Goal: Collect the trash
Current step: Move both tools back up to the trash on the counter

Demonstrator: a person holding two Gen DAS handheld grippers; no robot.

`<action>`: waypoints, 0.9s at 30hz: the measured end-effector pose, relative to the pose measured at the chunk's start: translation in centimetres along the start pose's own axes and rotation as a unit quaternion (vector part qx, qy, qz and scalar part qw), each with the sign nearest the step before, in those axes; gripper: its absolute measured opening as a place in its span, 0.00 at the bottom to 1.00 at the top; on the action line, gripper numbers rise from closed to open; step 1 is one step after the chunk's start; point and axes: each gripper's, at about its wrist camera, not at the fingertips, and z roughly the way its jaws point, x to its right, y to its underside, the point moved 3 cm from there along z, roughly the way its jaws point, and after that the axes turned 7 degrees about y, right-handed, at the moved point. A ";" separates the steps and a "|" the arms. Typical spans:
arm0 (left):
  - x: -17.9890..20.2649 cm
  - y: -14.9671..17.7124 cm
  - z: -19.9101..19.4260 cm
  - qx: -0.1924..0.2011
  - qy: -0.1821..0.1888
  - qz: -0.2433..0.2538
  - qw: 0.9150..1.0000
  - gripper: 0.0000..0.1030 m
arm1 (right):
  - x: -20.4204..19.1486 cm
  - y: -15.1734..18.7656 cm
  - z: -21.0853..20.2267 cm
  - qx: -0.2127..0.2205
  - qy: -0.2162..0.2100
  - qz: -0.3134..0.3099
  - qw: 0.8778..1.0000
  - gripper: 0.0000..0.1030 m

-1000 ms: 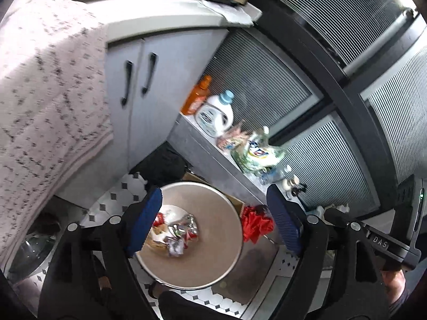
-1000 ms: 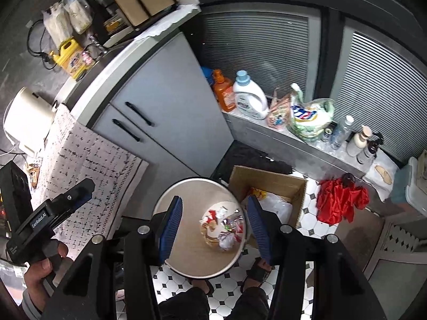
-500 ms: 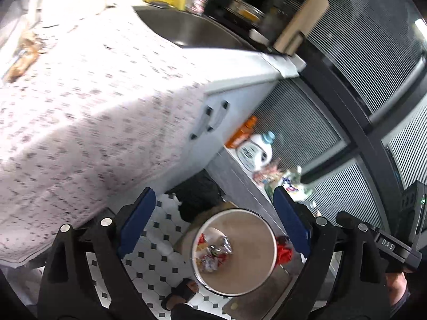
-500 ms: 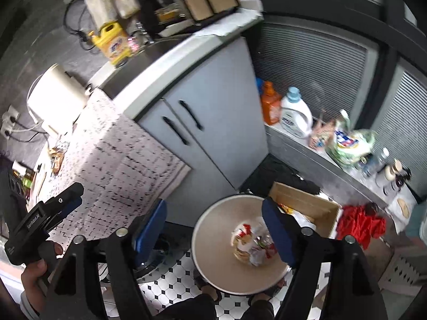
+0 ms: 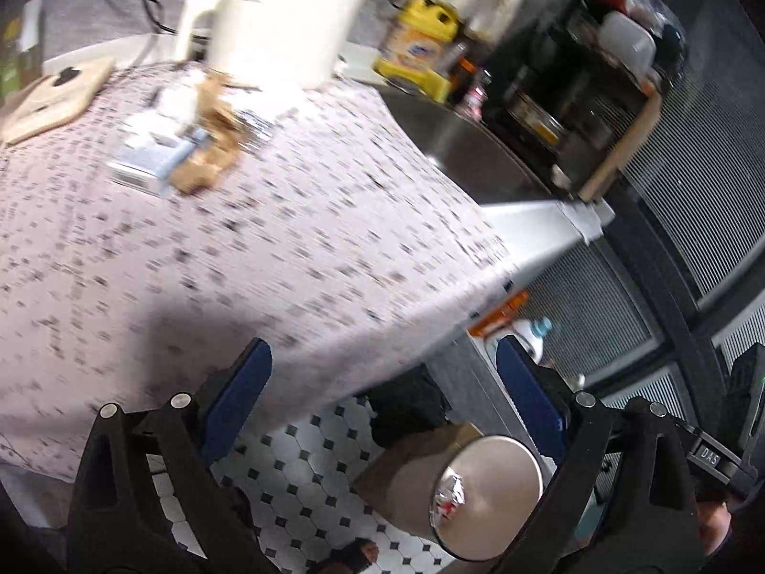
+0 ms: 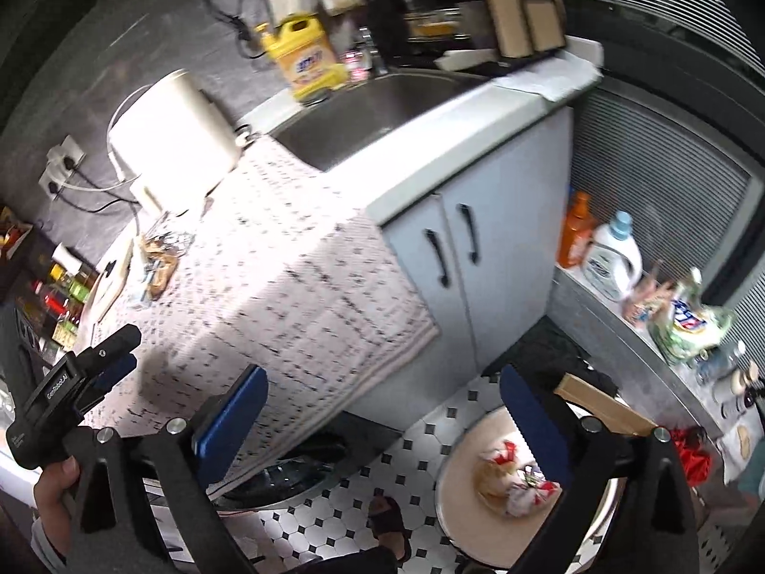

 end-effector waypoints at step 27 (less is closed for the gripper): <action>-16.5 -9.8 -2.9 0.069 -0.005 -0.040 0.997 0.78 | -18.1 -2.1 5.0 -0.009 -0.011 -0.071 0.997 0.86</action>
